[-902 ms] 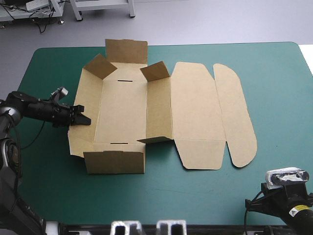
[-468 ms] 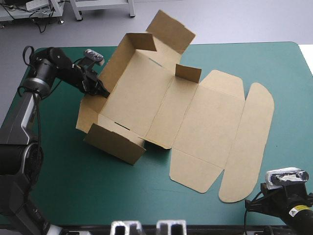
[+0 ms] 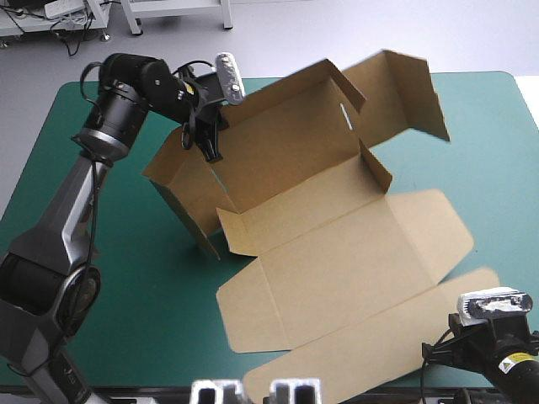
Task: Fold the box
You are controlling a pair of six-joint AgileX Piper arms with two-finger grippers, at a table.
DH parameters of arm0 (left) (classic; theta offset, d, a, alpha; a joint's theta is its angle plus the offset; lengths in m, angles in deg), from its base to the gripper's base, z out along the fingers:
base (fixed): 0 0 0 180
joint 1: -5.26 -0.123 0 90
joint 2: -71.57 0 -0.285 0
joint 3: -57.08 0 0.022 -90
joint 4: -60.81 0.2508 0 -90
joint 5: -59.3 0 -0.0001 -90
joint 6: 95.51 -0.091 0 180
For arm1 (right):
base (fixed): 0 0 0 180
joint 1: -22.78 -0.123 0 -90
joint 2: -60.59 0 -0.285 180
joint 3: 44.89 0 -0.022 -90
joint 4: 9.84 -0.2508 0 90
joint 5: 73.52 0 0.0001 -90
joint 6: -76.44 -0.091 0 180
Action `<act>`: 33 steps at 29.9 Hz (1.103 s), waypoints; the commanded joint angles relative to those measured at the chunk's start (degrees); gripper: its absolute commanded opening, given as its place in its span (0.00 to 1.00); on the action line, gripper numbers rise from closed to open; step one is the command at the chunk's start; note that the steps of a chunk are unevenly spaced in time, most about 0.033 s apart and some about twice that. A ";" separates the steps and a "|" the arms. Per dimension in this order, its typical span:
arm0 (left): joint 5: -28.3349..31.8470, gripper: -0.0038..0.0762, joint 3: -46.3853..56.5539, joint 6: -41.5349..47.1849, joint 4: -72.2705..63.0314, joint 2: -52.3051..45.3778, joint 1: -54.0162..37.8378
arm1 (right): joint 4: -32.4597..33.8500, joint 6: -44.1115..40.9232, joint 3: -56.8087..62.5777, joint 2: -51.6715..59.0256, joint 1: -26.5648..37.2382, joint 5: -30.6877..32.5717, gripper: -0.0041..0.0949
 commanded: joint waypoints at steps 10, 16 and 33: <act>4.51 0.04 -1.97 4.75 24.32 -3.51 22.80 | -0.51 -1.31 -13.55 -5.47 -0.16 -3.23 0.04; 8.92 0.03 -1.33 9.53 26.13 -3.51 25.55 | -0.95 -6.16 -22.55 -14.41 -0.16 -5.06 0.04; 23.23 0.04 26.00 35.85 54.01 -9.56 27.46 | -10.39 -4.93 -62.85 -49.38 -0.16 0.39 0.04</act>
